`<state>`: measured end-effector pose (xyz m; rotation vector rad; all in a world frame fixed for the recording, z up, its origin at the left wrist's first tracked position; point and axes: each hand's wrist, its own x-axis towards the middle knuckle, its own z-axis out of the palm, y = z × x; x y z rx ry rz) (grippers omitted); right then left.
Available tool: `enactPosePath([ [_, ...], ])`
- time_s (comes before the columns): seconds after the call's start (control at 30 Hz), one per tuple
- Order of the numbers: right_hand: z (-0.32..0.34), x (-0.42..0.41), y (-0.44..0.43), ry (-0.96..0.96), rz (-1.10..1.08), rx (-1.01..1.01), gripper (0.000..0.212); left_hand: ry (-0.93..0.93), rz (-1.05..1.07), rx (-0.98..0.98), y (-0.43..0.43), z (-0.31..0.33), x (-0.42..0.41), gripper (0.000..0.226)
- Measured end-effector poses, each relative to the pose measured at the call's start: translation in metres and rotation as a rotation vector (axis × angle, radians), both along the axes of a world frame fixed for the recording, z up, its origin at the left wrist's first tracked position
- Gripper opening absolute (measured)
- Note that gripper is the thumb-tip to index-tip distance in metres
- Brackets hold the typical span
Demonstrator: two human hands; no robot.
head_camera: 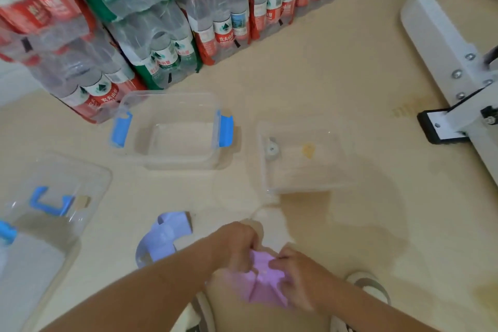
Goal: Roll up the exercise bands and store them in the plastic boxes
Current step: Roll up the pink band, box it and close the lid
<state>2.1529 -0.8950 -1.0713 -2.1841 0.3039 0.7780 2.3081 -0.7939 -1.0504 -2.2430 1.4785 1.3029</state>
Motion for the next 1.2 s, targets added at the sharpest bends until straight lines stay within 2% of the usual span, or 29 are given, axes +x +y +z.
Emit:
enactPosePath([
  [0.07, 0.027, 0.018, -0.006, -0.009, -0.178, 0.121, 0.020, 0.022, 0.102, 0.027, 0.000, 0.031, 0.021, 0.028],
  [0.13, 0.069, 0.034, -0.012, -0.086, -0.313, 0.262, 0.013, 0.047, 0.257, -0.014, 0.006, 0.077, 0.043, 0.017],
  [0.17, 0.094, 0.042, -0.013, -0.130, -0.339, 0.317, 0.019, 0.058, 0.324, -0.056, 0.014, 0.105, 0.052, 0.007],
  [0.27, 0.180, 0.064, -0.016, -0.256, -0.361, 0.463, 0.027, 0.155, 0.599, -0.167, 0.054, 0.193, 0.069, 0.019],
  [0.33, 0.240, 0.076, -0.015, -0.339, -0.394, 0.607, 0.028, 0.253, 0.773, -0.293, 0.090, 0.256, 0.065, 0.010],
  [0.4, 0.300, 0.083, -0.011, -0.397, -0.399, 0.753, 0.033, 0.392, 0.922, -0.488, 0.127, 0.313, 0.051, 0.035],
  [0.47, 0.356, 0.086, 0.002, -0.458, -0.350, 0.803, 0.031, 0.517, 1.036, -0.728, 0.162, 0.362, 0.030, 0.059],
  [0.53, 0.406, 0.083, 0.020, -0.526, -0.303, 0.779, 0.020, 0.619, 1.062, -0.950, 0.189, 0.406, 0.003, 0.056],
  [0.67, 0.471, 0.072, 0.056, -0.616, -0.200, 0.607, 0.020, 0.704, 1.108, -1.292, 0.224, 0.458, -0.027, 0.057],
  [0.77, 0.487, 0.069, 0.075, -0.646, -0.117, 0.300, 0.015, 0.727, 1.031, -1.430, 0.237, 0.465, -0.032, 0.044],
  [0.83, 0.488, 0.067, 0.089, -0.594, -0.052, 0.174, 0.026, 0.727, 1.020, -1.456, 0.246, 0.455, -0.033, 0.044],
  [0.9, 0.483, 0.066, 0.105, -0.504, -0.006, 0.158, 0.030, 0.643, 1.061, -1.406, 0.257, 0.442, -0.031, 0.043],
  [0.97, 0.477, 0.069, 0.119, -0.524, -0.020, 0.153, 0.018, 0.313, 1.018, -1.216, 0.263, 0.436, -0.027, 0.026],
  [1.03, 0.468, 0.077, 0.127, -0.644, -0.090, 0.124, 0.009, -0.033, 0.919, -1.092, 0.262, 0.434, -0.022, 0.013],
  [1.07, 0.464, 0.080, 0.131, -0.686, -0.117, 0.088, 0.009, -0.170, 0.892, -1.095, 0.258, 0.433, -0.020, 0.011],
  [1.13, 0.453, 0.087, 0.140, -0.725, -0.134, -0.038, 0.011, -0.401, 0.872, -1.156, 0.251, 0.431, -0.017, 0.023],
  [1.2, 0.443, 0.094, 0.147, -0.758, -0.172, -0.071, 0.011, -0.543, 0.809, -1.225, 0.245, 0.431, -0.019, 0.033],
])
